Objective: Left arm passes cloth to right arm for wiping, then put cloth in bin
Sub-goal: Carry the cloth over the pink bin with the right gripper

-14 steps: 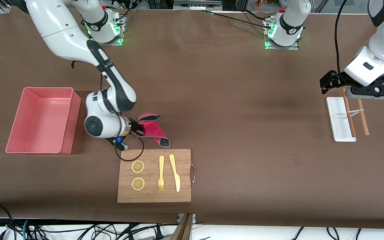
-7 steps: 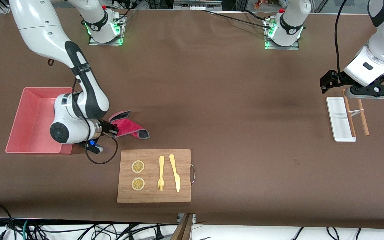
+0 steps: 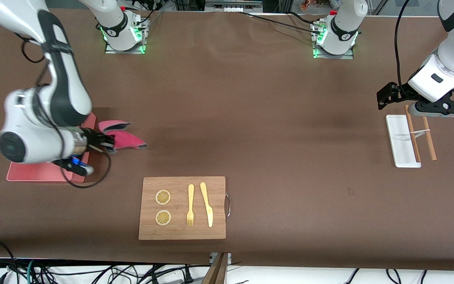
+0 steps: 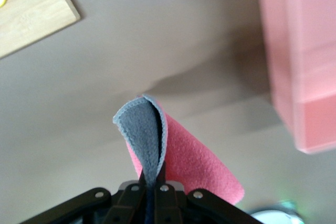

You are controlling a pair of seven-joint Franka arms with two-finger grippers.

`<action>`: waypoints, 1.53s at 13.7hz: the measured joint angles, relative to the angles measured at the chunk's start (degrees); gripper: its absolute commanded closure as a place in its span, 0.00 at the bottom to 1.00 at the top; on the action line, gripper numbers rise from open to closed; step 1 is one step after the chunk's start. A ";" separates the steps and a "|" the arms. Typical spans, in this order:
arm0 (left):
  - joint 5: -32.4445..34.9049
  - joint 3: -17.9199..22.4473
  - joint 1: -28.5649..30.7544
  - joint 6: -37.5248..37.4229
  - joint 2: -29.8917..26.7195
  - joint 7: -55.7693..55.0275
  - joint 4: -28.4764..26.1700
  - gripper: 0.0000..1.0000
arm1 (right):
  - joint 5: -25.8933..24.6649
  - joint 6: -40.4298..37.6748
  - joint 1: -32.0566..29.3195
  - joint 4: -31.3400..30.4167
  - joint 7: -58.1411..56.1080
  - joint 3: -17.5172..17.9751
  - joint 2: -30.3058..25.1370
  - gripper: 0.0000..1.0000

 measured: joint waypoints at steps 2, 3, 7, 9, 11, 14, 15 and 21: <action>0.00 0.00 0.00 0.00 0.30 0.00 0.01 0.00 | -0.36 -6.73 -0.49 3.08 -8.22 -5.11 -1.47 1.00; 0.08 -0.02 0.00 0.06 0.53 0.00 0.07 0.00 | -0.66 -9.18 -0.88 4.07 -13.55 -8.33 -1.76 1.00; 0.22 -0.99 -0.61 0.35 2.87 0.08 4.01 0.00 | -5.82 -11.18 -2.89 4.27 -33.69 -18.02 -0.95 1.00; 0.23 -2.22 -1.44 0.35 3.56 0.05 5.55 0.00 | -7.17 -9.92 -3.62 3.19 -37.72 -19.55 0.43 1.00; 0.28 -3.37 -1.78 0.26 3.58 -0.02 5.99 0.00 | -7.57 -6.12 -3.82 0.58 -39.58 -19.96 1.99 1.00; 0.33 -3.52 -1.63 0.15 3.58 -0.03 6.13 0.00 | -7.59 3.00 -3.86 -4.21 -39.97 -19.94 5.05 1.00; 0.33 -3.46 -1.51 -0.10 3.58 -0.03 6.15 0.00 | -7.58 6.80 -3.86 -5.60 -40.00 -19.92 6.20 1.00; 0.33 -3.39 -1.41 -1.72 3.58 -0.03 6.19 0.00 | -3.05 20.67 -3.57 -8.28 -40.02 -18.78 11.17 0.00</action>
